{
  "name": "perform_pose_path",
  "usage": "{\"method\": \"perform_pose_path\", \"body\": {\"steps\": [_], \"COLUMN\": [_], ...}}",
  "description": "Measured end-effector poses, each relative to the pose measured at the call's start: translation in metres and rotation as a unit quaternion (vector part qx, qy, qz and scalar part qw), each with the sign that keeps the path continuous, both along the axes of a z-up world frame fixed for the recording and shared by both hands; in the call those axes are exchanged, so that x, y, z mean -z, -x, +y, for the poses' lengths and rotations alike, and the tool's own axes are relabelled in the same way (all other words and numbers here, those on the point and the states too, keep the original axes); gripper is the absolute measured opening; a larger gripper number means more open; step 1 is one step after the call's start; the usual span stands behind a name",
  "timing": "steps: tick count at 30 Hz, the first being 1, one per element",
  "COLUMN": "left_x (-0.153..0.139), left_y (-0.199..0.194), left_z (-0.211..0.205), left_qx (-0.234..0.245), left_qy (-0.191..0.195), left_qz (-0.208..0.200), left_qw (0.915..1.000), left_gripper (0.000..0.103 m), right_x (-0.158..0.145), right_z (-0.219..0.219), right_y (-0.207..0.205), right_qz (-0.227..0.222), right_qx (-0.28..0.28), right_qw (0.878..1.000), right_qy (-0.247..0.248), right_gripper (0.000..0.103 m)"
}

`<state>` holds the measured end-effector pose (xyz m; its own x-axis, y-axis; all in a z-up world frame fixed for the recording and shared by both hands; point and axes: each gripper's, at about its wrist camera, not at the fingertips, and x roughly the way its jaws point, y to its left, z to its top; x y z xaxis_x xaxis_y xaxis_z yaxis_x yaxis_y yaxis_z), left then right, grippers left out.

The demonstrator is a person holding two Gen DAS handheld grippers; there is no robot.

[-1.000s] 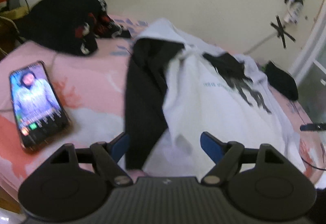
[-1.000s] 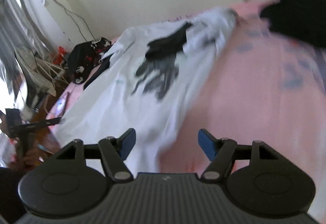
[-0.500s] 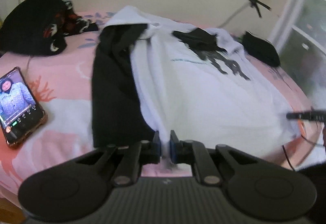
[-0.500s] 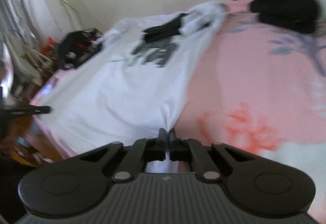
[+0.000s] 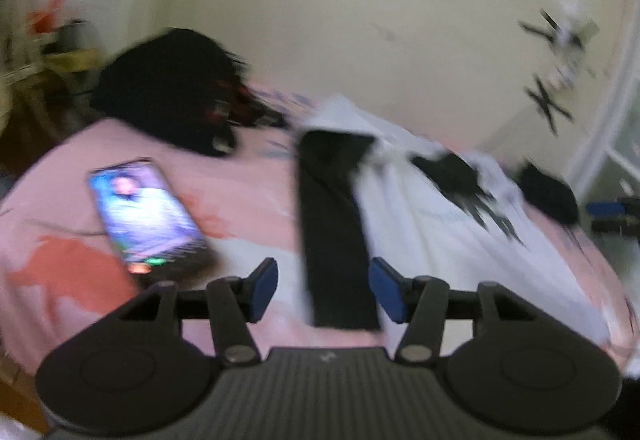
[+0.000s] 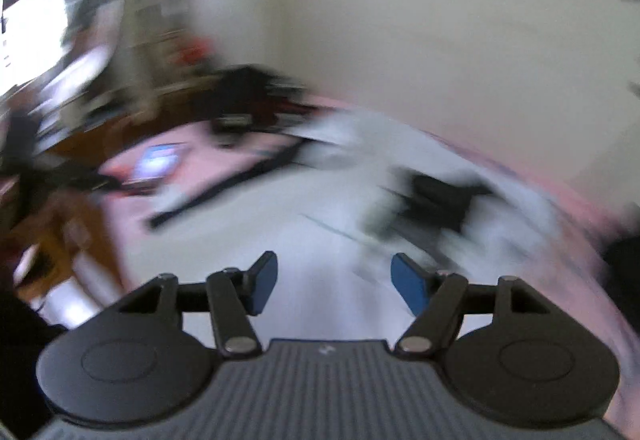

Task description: Fold small clothes

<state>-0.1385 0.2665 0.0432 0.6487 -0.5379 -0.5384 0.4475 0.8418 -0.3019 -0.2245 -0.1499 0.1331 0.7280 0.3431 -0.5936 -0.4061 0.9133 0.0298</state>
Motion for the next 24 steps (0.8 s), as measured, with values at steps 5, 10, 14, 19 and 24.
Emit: {"method": "perform_pose_path", "body": {"steps": [5, 10, 14, 19, 24], "left_x": [0.002, 0.009, 0.015, 0.012, -0.001], "left_y": [-0.001, 0.005, 0.007, -0.009, -0.024], "left_z": [0.037, 0.062, 0.077, 0.072, 0.041], "left_qx": [-0.066, -0.096, -0.113, -0.116, -0.084], "left_qy": [0.021, 0.015, 0.022, 0.031, 0.026], "left_qz": [0.004, 0.010, 0.015, 0.017, -0.013], "left_qw": [0.9976, 0.9952, 0.9932, 0.9926, 0.9961], "left_gripper": [0.055, 0.057, 0.057, 0.057, 0.063], "right_x": [0.037, 0.093, 0.093, -0.029, -0.150], "right_z": [0.125, 0.201, 0.221, 0.185, 0.065], "right_y": [-0.065, -0.123, -0.163, -0.232, -0.258], "right_qz": [0.019, 0.078, 0.082, -0.039, -0.163], "right_qx": [-0.198, -0.268, -0.254, -0.164, -0.038], "right_qw": [0.980, 0.959, 0.962, 0.983, 0.970], "right_qy": [0.005, 0.041, 0.054, -0.070, -0.176], "right_gripper": [0.065, 0.032, 0.000, 0.000, 0.000]}}
